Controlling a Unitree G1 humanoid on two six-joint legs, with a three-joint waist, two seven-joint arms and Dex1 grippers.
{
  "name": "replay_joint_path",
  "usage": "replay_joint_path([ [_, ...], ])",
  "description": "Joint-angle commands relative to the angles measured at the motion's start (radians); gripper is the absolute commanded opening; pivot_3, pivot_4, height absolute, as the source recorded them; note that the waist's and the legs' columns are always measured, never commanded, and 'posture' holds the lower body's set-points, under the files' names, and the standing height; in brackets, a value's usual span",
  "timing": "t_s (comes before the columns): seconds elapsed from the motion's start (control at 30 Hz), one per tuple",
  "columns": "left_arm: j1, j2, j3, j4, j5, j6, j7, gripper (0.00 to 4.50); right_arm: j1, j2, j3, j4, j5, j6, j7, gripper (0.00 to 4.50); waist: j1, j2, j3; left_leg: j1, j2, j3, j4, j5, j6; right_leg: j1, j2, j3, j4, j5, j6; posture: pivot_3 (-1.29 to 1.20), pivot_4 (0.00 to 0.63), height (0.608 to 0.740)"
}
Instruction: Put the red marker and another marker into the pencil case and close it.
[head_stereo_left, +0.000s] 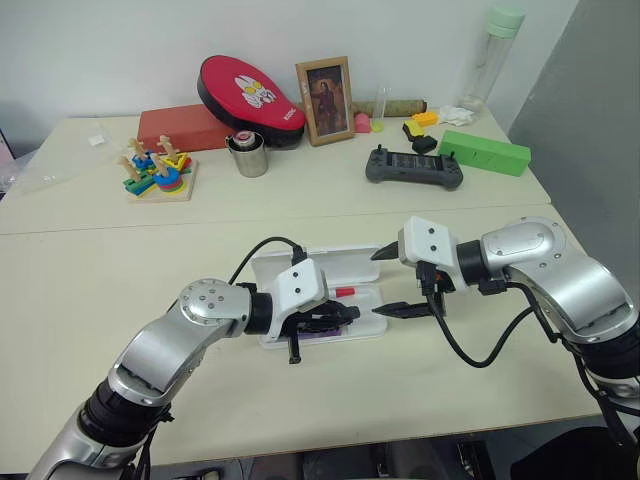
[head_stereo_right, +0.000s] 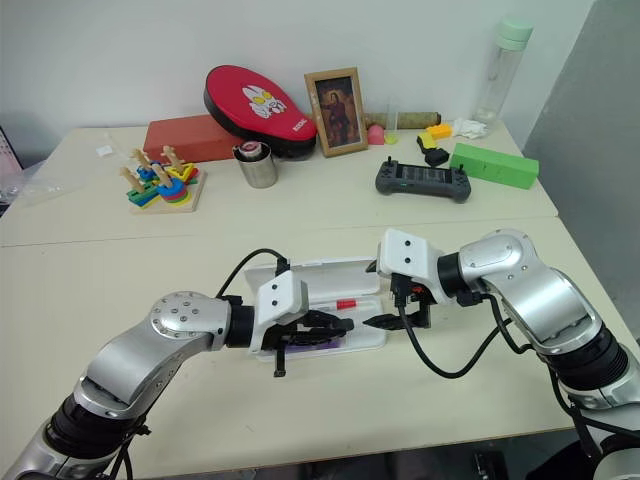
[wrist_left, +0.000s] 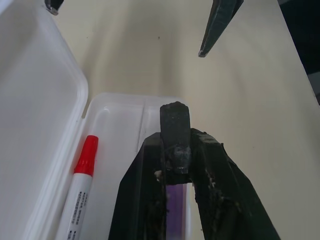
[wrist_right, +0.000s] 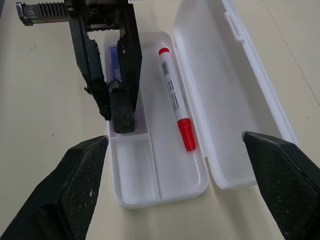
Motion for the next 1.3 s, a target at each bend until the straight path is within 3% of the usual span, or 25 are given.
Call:
replay_joint_path([
  [0.03,-0.049,-0.037,-0.043,0.018,0.029,-0.042,-0.008,0.43,-0.008,-0.015,-0.031,-0.017,0.002,-0.016,0.002,4.50,0.001,0.000,0.000,0.000,0.000,0.000,0.000,0.000,0.000,0.000,0.000,0.000,0.000,0.000,0.000,0.00,0.150,0.740],
  [0.53,-0.084,-0.095,-0.098,0.087,0.075,-0.046,-0.019,0.43,-0.012,-0.017,-0.033,-0.027,0.010,0.024,-0.021,4.50,0.000,0.000,0.000,0.000,0.000,0.000,0.001,0.000,0.000,0.000,0.000,0.000,0.000,0.000,0.000,0.00,0.150,0.740],
  [0.57,-0.084,-0.095,-0.103,0.088,0.082,-0.051,-0.021,1.12,-0.012,-0.018,-0.034,-0.030,0.011,0.027,-0.021,4.50,0.000,0.000,0.000,0.000,0.000,0.000,0.001,0.000,0.000,0.000,0.000,0.000,0.000,0.000,0.000,0.00,0.150,0.740],
  [0.6,-0.084,-0.097,-0.104,0.096,0.092,-0.066,-0.020,1.18,-0.012,-0.019,-0.035,-0.033,0.012,0.032,-0.023,4.50,0.000,0.000,0.000,0.000,0.000,0.000,0.001,0.000,0.000,0.000,0.000,0.000,0.000,0.000,0.000,0.00,0.150,0.740],
  [0.8,-0.089,-0.122,-0.086,0.108,0.080,-0.059,-0.018,2.58,-0.011,-0.020,-0.042,-0.040,0.016,0.051,-0.030,4.50,0.000,0.000,0.000,0.000,0.000,0.000,0.001,0.000,0.000,0.000,0.000,0.000,0.000,0.000,0.000,0.00,0.150,0.740],
  [0.93,-0.091,-0.096,-0.041,0.084,0.040,-0.034,-0.047,3.58,-0.015,-0.023,-0.051,-0.039,0.023,0.055,-0.028,4.50,0.000,0.000,0.000,0.000,0.000,0.000,0.001,0.000,0.000,0.000,0.000,0.000,0.000,0.000,0.000,0.00,0.150,0.740],
  [1.1,-0.074,-0.077,-0.004,0.055,-0.007,0.003,-0.061,4.48,-0.017,-0.026,-0.058,-0.037,0.027,0.056,-0.031,4.50,0.000,0.000,0.000,0.000,0.000,0.000,0.001,0.000,0.000,0.000,0.000,0.000,0.000,0.000,0.000,0.00,0.150,0.740],
  [1.3,-0.084,-0.031,0.057,0.021,-0.045,0.033,-0.077,4.48,-0.026,-0.020,-0.058,-0.030,0.028,0.056,-0.035,4.50,-0.001,0.000,0.000,0.000,0.000,0.000,0.001,0.000,0.000,0.000,0.000,0.000,0.000,0.000,0.000,0.00,0.150,0.740],
])
